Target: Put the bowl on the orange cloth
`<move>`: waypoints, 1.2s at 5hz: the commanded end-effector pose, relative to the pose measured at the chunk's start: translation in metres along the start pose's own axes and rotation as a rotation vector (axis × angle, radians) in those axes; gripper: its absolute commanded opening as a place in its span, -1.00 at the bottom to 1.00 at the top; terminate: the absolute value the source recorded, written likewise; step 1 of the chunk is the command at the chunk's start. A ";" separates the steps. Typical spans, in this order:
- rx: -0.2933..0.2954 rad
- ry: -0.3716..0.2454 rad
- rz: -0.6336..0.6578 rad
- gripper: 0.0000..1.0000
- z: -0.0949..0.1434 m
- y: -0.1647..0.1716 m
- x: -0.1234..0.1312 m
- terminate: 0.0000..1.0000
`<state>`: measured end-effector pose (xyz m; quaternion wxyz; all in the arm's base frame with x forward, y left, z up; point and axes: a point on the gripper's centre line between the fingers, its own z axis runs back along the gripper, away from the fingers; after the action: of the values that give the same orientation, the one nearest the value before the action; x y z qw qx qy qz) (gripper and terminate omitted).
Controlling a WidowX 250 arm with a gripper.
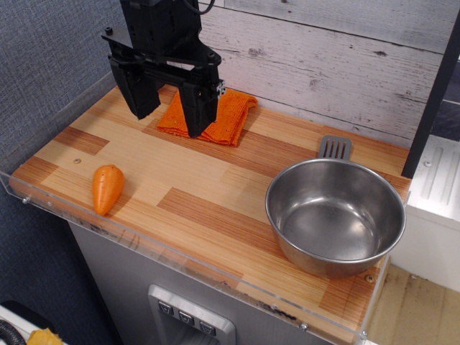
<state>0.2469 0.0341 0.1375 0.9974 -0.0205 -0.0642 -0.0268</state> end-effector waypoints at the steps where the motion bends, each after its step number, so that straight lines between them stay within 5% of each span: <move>1: 0.000 0.000 0.000 1.00 0.000 0.000 0.000 -1.00; 2: -0.030 -0.001 -0.015 1.00 -0.016 -0.019 0.009 -1.00; 4: 0.006 0.001 -0.164 1.00 -0.030 -0.069 0.041 -1.00; 6: 0.026 -0.041 -0.136 1.00 -0.067 -0.081 0.051 -1.00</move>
<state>0.2979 -0.0500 0.0703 0.9937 -0.0029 -0.0667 -0.0896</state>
